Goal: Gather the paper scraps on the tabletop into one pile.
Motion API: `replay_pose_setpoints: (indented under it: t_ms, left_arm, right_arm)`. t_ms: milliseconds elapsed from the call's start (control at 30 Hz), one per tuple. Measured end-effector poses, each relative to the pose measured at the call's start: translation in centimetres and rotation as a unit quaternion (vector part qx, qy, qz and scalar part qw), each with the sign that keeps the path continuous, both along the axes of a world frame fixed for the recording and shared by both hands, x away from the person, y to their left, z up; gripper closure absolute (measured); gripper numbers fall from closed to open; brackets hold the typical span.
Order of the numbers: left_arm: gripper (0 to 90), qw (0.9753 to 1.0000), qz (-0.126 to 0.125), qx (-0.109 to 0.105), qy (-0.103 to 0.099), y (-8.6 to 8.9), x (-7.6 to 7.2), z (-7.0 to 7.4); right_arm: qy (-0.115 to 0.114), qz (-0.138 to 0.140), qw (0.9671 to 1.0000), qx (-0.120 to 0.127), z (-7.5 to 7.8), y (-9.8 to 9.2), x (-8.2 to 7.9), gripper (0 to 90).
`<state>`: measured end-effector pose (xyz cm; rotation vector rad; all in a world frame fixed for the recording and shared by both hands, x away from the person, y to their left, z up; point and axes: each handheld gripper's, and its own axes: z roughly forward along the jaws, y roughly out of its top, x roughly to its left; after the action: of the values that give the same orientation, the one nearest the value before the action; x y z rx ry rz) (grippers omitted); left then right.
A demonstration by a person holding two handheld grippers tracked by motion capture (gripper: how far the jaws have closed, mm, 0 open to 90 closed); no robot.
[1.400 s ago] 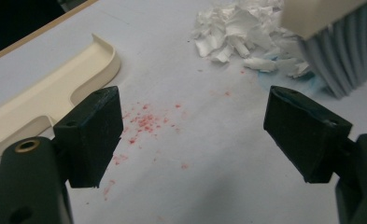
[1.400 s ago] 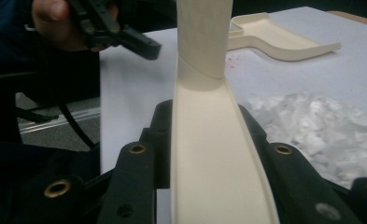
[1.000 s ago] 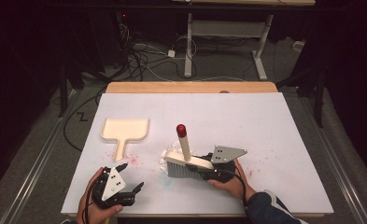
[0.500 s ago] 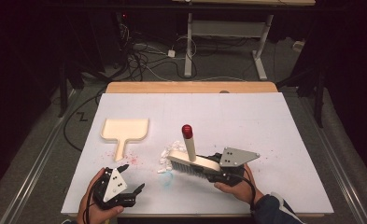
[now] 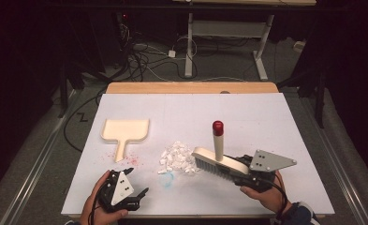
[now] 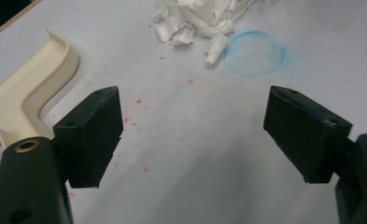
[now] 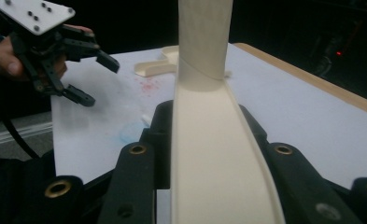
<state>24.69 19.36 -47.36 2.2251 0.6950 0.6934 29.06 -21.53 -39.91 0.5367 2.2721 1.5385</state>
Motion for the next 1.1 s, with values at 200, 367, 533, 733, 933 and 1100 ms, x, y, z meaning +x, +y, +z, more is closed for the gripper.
replay_pose_setpoints:
  t_ms: [200, 367, 533, 733, 933, 1100]
  left_arm:
    - [18.7, 1.0, -0.001, 0.003, 0.001, -0.1, 0.1, 0.0]
    - [18.7, 1.0, -0.004, 0.007, 0.003, -0.2, 0.1, -0.1]
    - [18.7, 0.9999, -0.009, 0.01, 0.007, -0.4, 0.2, -0.2]
    - [18.7, 0.9998, -0.013, 0.013, 0.011, -0.5, 0.3, -0.3]
    - [18.7, 0.9997, -0.016, 0.011, 0.012, -0.5, 0.3, -0.4]
    - [18.7, 0.9997, -0.017, 0.011, 0.013, -0.4, 0.3, -0.3]
  right_arm:
    - [0.014, -0.027, 0.9995, -0.005, -0.2, -2.4, -0.4, 68.2]
    - [0.033, -0.036, 0.9982, -0.034, -1.1, -2.5, -0.3, 68.2]
    - [0.038, -0.047, 0.9963, -0.061, -3.0, -1.4, 0.6, 68.2]
    - [0.038, -0.053, 0.9971, -0.04, -4.1, 0.5, 2.4, 68.3]
    - [0.021, -0.042, 0.9983, -0.035, -4.2, 2.7, 3.3, 68.3]
    - [0.018, -0.037, 0.9989, -0.023, -3.7, 2.6, 3.1, 68.2]
